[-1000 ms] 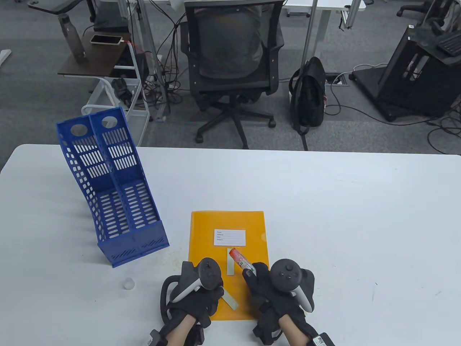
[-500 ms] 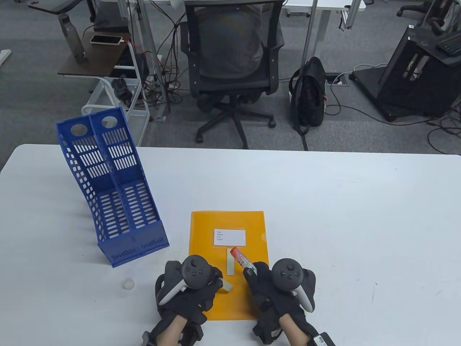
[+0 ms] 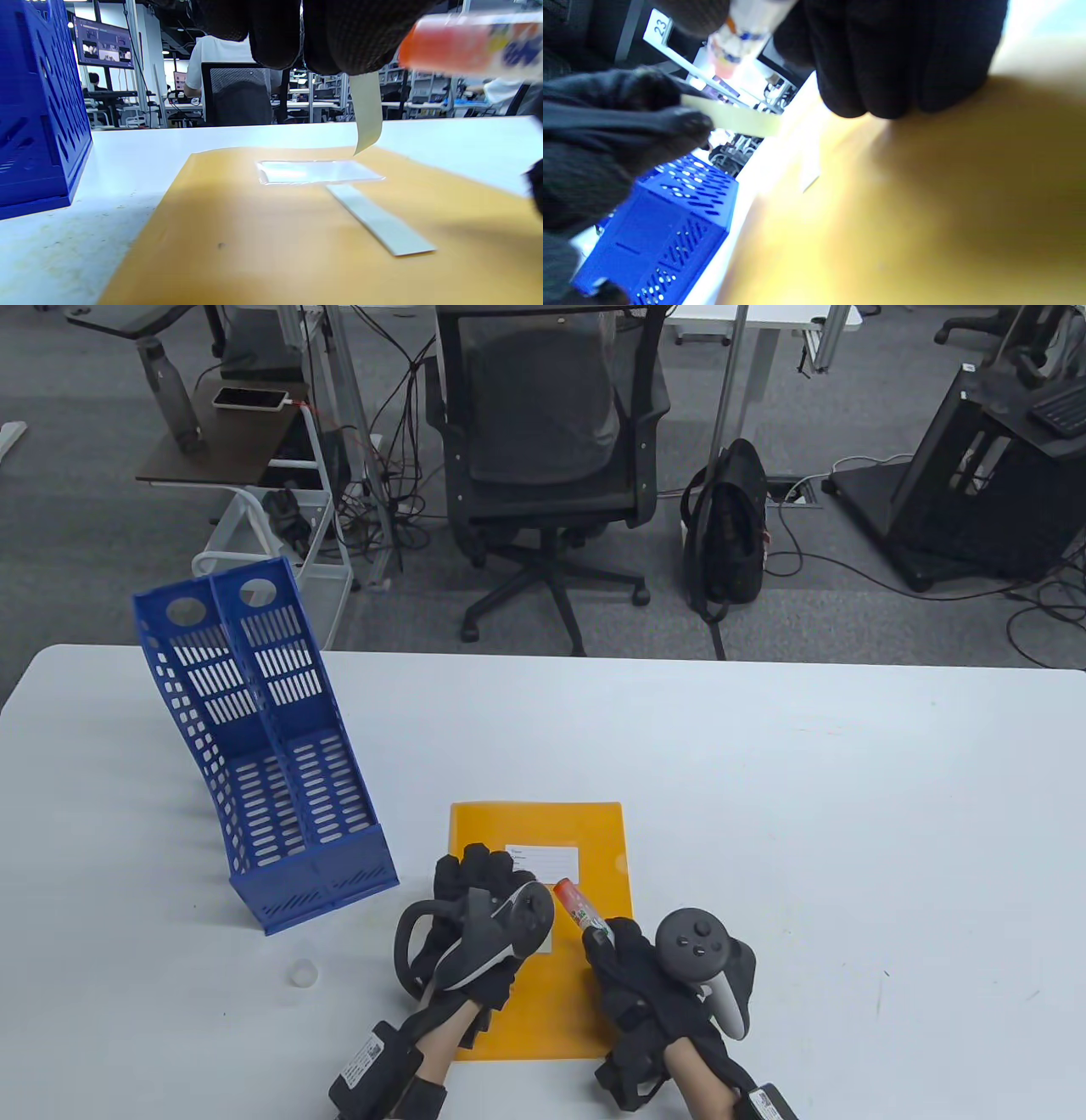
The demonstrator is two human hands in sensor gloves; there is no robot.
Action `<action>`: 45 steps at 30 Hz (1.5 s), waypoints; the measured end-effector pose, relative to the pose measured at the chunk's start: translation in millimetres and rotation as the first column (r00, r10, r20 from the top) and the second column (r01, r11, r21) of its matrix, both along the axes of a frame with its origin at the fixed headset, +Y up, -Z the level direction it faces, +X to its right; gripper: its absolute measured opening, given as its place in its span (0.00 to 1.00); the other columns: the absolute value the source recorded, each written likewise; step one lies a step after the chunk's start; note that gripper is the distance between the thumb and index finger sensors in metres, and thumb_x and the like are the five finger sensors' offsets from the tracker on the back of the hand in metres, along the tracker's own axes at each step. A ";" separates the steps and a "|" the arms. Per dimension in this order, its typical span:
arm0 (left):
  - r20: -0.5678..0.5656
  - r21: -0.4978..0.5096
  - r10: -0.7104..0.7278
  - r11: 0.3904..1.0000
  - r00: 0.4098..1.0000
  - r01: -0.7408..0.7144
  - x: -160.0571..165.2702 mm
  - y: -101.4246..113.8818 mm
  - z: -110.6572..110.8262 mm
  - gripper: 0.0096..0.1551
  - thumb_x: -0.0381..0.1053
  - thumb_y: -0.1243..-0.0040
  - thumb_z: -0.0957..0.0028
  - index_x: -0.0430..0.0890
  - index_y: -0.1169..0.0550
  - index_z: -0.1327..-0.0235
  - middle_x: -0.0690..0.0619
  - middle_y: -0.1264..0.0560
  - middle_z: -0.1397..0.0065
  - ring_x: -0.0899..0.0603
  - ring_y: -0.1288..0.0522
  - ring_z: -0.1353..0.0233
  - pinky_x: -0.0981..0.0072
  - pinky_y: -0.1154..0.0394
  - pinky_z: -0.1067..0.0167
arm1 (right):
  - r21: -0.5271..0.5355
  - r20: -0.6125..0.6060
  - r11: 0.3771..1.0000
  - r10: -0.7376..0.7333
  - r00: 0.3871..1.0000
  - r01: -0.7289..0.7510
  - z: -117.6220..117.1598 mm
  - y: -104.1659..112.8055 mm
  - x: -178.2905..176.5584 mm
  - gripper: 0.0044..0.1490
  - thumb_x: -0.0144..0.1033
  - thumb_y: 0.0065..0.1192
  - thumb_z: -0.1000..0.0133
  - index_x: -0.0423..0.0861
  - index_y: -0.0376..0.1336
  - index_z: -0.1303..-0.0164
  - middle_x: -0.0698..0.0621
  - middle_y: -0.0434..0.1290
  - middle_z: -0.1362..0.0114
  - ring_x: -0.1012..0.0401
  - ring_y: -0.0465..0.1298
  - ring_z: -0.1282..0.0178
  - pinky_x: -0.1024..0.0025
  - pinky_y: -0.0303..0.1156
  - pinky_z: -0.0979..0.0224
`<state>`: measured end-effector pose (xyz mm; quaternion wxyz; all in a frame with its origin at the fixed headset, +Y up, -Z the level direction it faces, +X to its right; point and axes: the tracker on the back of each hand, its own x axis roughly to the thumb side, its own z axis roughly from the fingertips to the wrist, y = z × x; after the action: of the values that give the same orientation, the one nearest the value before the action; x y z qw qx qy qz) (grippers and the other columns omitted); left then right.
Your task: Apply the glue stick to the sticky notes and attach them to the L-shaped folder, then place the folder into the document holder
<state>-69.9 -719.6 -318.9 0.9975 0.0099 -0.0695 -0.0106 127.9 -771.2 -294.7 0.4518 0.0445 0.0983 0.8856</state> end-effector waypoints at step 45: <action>0.004 -0.277 -0.048 0.960 0.999 0.047 8.9 -46.1 -18.8 0.21 0.55 0.40 0.45 0.59 0.25 0.38 0.49 0.32 0.20 0.38 0.39 0.18 0.33 0.44 0.24 | -0.024 0.008 0.999 -0.028 1.000 0.028 -4.2 0.2 4.4 0.39 0.51 0.45 0.42 0.31 0.60 0.36 0.34 0.73 0.37 0.40 0.74 0.39 0.48 0.76 0.45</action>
<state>-61.0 -765.7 -337.7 0.9886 -0.1314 -0.0693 -0.0247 132.3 -771.0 -298.8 0.4650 0.0369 0.1065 0.8781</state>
